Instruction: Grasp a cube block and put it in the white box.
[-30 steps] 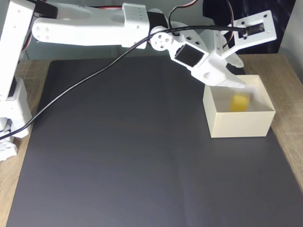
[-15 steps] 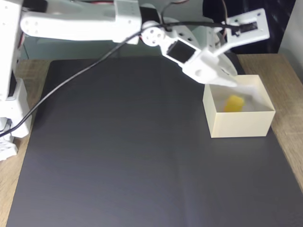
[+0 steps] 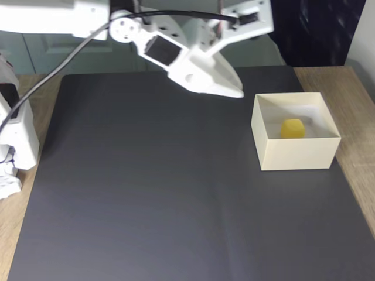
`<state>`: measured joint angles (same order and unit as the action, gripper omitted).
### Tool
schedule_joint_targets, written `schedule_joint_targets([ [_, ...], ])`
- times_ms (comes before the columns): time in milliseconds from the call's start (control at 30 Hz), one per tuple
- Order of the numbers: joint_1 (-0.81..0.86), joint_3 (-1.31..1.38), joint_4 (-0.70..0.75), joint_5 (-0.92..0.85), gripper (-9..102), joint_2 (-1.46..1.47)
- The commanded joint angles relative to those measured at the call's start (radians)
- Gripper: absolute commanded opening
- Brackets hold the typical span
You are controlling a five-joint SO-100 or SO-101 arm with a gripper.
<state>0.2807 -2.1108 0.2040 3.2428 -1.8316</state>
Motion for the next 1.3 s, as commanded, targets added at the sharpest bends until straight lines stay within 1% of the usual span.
schedule_joint_targets([
  [0,-0.012,-0.109,0.000,-0.012,1,-0.175],
  [267,-0.015,-0.304,0.083,-0.026,0,-0.419],
  [400,-0.006,-0.399,0.100,-0.026,0,-0.537],
  [600,0.020,-0.621,0.137,-0.020,0,-0.805],
  [867,0.049,-0.848,0.299,-0.018,0,-1.183],
  [1067,0.069,-0.956,0.472,-0.021,0,-1.445],
  [1100,0.075,-0.959,0.492,-0.020,0,-1.445],
  [1267,0.080,-0.969,0.500,-0.028,0,-1.445],
])
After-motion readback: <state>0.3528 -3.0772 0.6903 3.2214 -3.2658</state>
